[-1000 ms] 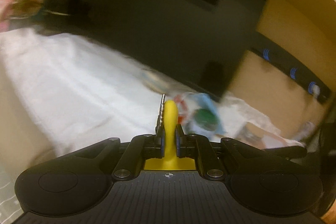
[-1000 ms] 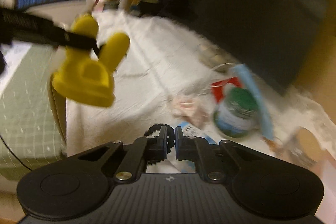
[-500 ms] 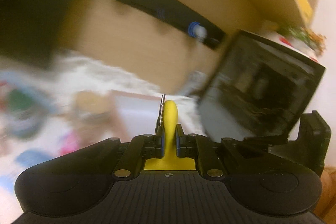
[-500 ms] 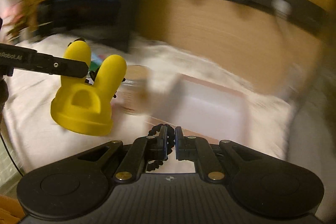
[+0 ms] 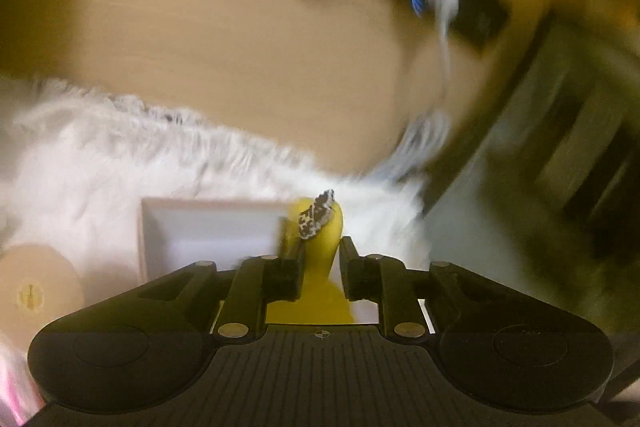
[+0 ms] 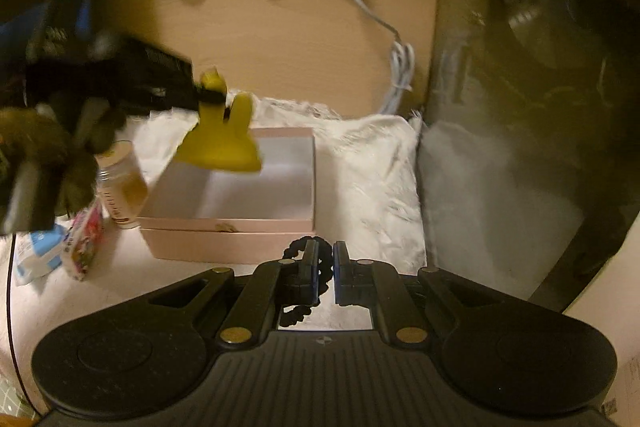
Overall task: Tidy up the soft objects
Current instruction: 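Lower the yellow toy into the pink box with the left gripper while the right drops the bracelet in, then grasp the blue wet-wipe pack with the left gripper while the right gripper approaches the pink tissue pack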
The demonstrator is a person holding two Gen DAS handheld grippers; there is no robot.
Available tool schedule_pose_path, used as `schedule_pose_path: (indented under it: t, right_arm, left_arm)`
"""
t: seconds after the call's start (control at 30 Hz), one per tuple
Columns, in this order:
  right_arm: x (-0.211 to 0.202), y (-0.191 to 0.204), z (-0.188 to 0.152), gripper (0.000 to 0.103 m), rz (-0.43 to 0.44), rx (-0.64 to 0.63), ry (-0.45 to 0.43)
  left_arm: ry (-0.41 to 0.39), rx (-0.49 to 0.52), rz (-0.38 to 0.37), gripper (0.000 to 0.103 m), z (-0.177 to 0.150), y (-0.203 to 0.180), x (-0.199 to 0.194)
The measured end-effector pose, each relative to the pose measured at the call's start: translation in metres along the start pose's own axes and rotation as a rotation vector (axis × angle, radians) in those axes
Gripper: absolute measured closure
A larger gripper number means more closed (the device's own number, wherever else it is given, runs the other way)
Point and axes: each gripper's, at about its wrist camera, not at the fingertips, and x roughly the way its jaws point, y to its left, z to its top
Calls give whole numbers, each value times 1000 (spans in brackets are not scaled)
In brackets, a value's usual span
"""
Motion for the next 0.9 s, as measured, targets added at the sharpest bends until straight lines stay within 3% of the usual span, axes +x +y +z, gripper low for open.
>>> schedule_pose_path:
  t: [0.03,0.1,0.3,0.43,0.57,0.63,0.7,0.77,0.9]
  right_arm:
    - [4,1,2,96,-3,7,6]
    - [11,1,8,96,-2,19,9]
    - [43,7,55,96,26,47,-27]
    - [73,11,97,96,87,106,-51]
    - [103,15,122,94,190,134,-34]
    - [112,14,126,86,221,162,-8]
    - [114,12,124,70,211,165,-10]
    - [113,12,118,63,186,154,-12]
    - [115,18,101,60,153,89,14]
  left_arm:
    - [66,56,21,82,-5,-1,13]
    - [136,43,-4,82,-11,7,26]
    - [-45,-4,-70,82,-6,25,-31]
    - [-135,-4,-51,82,-5,37,-81]
    - [-167,-39,15,82,-22,64,-122]
    - [-169,-46,60,82,-37,78,-142]
    - [-166,-60,114,82,-54,94,-159]
    - [-164,-83,158,82,-70,111,-176]
    - [-157,-137,276,82,-96,145,-203]
